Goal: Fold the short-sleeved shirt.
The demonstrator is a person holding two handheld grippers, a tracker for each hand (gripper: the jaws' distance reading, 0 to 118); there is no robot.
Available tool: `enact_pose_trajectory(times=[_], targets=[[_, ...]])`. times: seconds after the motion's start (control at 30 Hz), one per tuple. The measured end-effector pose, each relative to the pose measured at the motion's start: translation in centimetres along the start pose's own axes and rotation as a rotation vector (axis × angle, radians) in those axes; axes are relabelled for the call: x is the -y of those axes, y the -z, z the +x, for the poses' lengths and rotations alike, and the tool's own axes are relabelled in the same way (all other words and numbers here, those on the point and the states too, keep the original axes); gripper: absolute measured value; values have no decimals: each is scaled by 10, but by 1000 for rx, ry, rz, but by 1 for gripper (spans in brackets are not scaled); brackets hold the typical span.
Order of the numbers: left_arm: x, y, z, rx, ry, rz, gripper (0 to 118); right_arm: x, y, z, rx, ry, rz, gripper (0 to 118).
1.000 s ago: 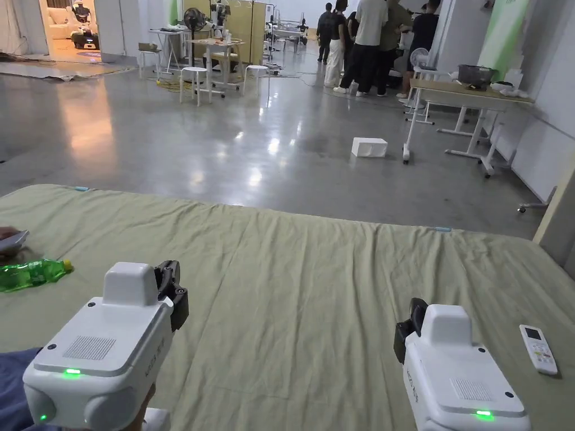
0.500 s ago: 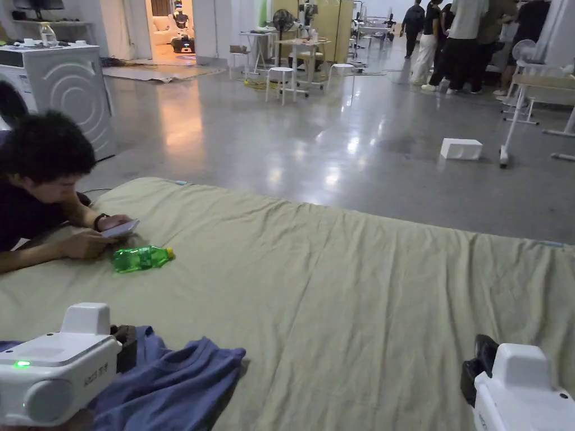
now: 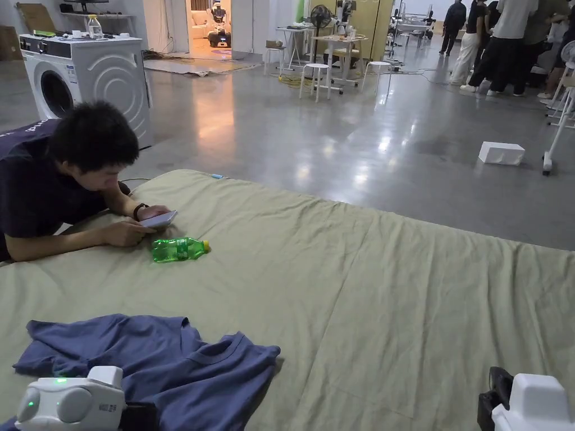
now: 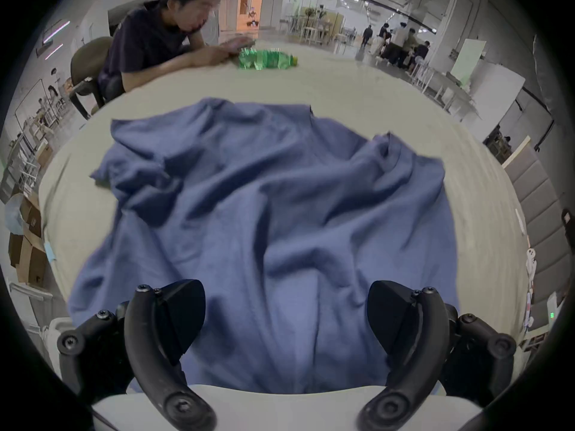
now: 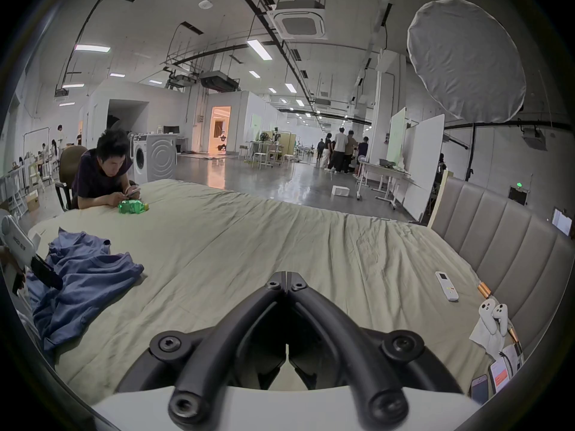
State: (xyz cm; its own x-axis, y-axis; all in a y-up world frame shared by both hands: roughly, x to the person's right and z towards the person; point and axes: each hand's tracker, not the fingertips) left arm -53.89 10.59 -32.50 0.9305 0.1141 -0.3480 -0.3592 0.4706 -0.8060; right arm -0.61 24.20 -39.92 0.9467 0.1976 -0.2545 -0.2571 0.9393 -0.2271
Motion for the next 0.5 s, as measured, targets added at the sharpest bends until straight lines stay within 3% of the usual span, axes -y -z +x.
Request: enact_pose_trajectory(times=[0.07, 0.1, 0.17, 0.2, 0.3, 0.33, 0.4, 0.5], targets=[[9, 19, 5, -114, 40, -46, 100, -1, 0, -2, -4, -8, -3, 0], [12, 16, 11, -123, 92, 30, 99, -1, 1, -2, -9, -9, -7, 0], [17, 3, 31, -174, 111, 23, 87, 1, 2, -3, -13, -20, -10, 0], [17, 0, 35, -146, 127, 41, 74, 0, 2, -4, -6, -37, -5, 0], [11, 2, 46, -173, 296, 106, 14, -1, 3, -7, -34, -72, -8, 0], [10, 4, 49, -194, 338, 101, 8, -1, 2, -10, -35, -90, -5, 0], [9, 8, 43, -181, 288, 84, 7, 0, 1, -12, -41, -102, 14, 0], [7, -1, 33, -77, 86, 114, 4, 1, 1, -12, -51, -101, 13, 0]])
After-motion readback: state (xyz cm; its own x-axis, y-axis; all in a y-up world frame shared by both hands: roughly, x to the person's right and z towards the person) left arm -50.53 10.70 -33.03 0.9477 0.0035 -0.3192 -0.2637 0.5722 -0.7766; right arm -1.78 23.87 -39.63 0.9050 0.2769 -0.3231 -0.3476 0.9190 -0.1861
